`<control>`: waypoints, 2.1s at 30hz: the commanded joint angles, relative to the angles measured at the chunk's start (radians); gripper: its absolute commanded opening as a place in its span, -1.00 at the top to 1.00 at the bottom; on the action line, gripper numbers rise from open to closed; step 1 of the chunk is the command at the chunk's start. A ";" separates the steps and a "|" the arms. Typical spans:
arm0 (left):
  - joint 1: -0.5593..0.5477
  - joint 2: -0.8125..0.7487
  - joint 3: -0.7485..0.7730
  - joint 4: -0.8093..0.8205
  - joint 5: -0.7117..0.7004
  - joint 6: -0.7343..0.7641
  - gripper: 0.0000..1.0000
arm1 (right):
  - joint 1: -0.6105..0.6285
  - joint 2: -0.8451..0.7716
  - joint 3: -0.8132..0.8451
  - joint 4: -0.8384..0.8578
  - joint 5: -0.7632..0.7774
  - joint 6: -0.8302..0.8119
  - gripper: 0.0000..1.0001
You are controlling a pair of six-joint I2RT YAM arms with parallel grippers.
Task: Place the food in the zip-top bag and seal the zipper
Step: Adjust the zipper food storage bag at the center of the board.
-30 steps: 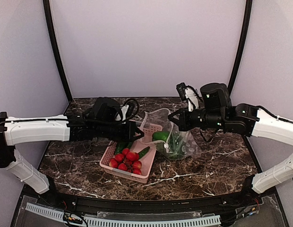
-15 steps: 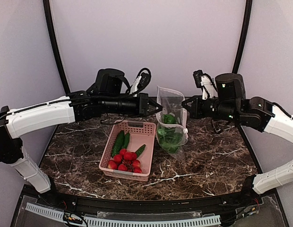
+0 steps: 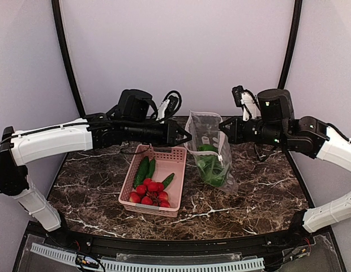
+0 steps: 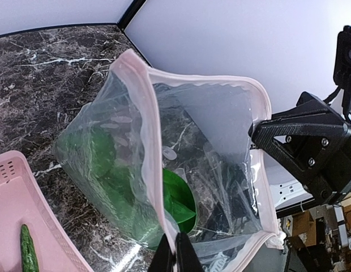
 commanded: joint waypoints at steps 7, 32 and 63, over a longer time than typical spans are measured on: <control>0.006 -0.105 -0.095 -0.070 -0.089 0.034 -0.14 | -0.007 0.001 -0.017 0.045 -0.019 0.022 1.00; 0.177 -0.106 -0.340 -0.188 -0.185 0.155 -0.58 | -0.006 0.023 -0.035 0.079 -0.055 0.026 1.00; 0.208 -0.188 -0.179 -0.417 -0.271 0.182 -0.24 | -0.007 0.026 -0.046 0.080 -0.051 0.043 1.00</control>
